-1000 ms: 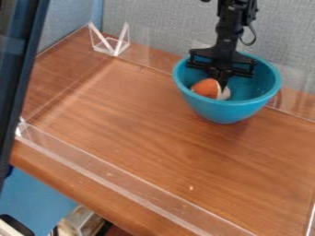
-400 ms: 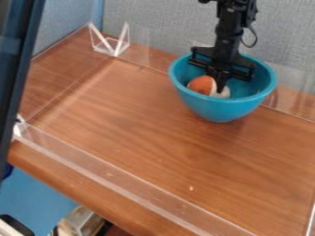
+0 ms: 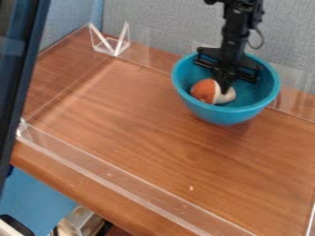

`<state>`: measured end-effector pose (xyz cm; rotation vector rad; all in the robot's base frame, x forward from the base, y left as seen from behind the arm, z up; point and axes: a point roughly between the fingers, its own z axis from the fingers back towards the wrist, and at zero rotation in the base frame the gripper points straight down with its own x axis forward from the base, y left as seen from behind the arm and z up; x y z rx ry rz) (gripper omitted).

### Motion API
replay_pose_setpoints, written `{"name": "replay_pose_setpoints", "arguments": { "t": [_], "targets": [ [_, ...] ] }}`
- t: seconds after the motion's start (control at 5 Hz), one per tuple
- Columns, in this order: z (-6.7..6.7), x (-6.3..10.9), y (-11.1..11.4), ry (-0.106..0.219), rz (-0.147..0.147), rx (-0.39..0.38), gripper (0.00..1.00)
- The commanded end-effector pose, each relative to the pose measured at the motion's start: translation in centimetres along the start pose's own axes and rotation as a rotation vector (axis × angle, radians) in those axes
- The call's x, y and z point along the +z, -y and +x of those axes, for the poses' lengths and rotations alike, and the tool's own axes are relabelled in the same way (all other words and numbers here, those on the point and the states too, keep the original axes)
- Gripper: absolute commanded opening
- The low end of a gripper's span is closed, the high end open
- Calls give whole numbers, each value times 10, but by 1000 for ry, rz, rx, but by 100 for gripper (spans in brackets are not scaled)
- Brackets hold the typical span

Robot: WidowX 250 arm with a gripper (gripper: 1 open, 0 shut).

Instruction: Put the mushroom in the blue bowl

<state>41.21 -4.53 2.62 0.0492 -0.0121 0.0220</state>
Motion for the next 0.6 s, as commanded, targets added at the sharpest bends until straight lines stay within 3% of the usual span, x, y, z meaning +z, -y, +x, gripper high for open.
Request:
{"name": "replay_pose_setpoints", "arguments": {
  "t": [0.0, 0.4],
  "targets": [
    [-16, -34, 29, -79, 0, -97, 0],
    [-20, -40, 43, -86, -7, -166, 0]
  ]
}}
